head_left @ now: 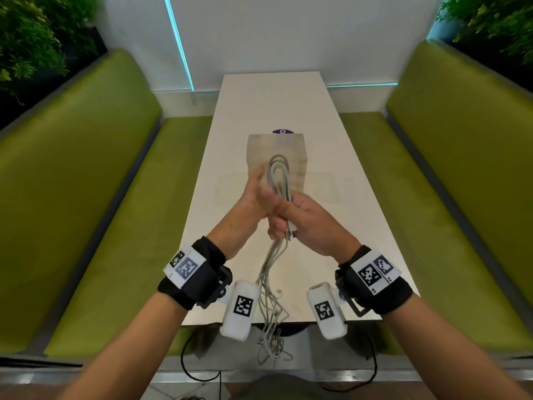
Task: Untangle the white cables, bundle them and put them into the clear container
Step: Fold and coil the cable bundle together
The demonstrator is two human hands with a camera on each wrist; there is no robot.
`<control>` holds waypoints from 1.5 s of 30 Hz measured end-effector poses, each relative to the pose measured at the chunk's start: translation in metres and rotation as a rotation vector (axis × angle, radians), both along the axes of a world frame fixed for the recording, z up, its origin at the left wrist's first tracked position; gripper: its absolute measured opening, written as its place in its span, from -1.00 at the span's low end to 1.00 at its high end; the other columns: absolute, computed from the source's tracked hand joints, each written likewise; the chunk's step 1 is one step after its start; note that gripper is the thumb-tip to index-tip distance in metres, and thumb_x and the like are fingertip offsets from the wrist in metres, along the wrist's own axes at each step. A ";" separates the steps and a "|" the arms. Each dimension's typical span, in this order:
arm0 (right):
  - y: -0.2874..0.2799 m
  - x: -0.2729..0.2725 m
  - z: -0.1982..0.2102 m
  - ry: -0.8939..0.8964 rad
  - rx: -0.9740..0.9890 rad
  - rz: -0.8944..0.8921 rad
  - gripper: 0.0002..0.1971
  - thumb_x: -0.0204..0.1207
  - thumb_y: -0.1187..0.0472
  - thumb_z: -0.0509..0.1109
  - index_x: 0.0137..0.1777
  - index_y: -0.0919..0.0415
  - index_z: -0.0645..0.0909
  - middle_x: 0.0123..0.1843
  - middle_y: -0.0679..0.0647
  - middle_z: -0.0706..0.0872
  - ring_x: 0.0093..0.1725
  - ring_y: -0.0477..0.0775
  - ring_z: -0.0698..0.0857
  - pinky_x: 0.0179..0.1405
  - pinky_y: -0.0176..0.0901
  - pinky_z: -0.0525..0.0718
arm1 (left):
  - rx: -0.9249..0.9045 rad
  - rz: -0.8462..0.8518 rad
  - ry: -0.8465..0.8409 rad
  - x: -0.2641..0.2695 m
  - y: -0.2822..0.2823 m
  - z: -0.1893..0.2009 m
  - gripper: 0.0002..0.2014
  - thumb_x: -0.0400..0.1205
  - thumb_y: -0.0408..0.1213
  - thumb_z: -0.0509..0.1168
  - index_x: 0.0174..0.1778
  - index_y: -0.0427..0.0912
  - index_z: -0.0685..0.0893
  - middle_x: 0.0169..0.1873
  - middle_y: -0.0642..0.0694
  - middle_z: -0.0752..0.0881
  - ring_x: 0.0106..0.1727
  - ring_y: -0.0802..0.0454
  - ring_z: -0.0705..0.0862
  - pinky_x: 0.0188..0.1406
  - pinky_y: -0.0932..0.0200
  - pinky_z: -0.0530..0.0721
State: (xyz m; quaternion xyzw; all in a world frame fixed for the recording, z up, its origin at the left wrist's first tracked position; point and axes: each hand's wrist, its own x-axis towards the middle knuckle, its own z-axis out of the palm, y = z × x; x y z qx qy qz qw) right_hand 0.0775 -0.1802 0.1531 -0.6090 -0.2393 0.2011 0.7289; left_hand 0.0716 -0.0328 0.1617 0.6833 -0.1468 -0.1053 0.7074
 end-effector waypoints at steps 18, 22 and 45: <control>-0.013 0.006 0.023 0.091 0.208 -0.101 -0.73 0.73 0.14 0.07 -0.15 0.23 0.46 -0.48 -0.04 0.41 -0.49 -0.05 0.45 -0.29 -0.12 0.56 | 0.186 -0.160 0.179 -0.023 -0.006 -0.020 -0.56 0.68 0.08 0.13 -0.35 -0.20 0.43 -0.66 0.00 0.35 -0.67 0.09 0.27 -0.61 0.26 0.24; -0.018 0.007 0.029 0.041 0.161 -0.074 -0.75 0.69 0.12 0.12 -0.13 0.23 0.50 -0.47 -0.04 0.43 -0.47 -0.05 0.47 -0.24 -0.10 0.59 | 0.187 -0.195 0.227 -0.026 0.001 -0.019 -0.57 0.66 0.09 0.10 -0.37 -0.17 0.47 -0.65 0.01 0.35 -0.66 0.10 0.26 -0.56 0.18 0.19; -0.024 -0.004 0.062 -0.681 -1.334 0.552 -0.68 0.61 0.39 0.15 0.29 0.13 0.52 0.05 -0.04 0.68 -0.07 0.00 0.64 -0.13 -0.26 0.48 | 0.347 -0.448 0.268 -0.022 0.018 0.008 0.03 0.26 0.65 0.00 0.01 -0.35 0.68 -0.29 -0.15 0.78 -0.49 0.07 0.50 -0.47 0.30 0.50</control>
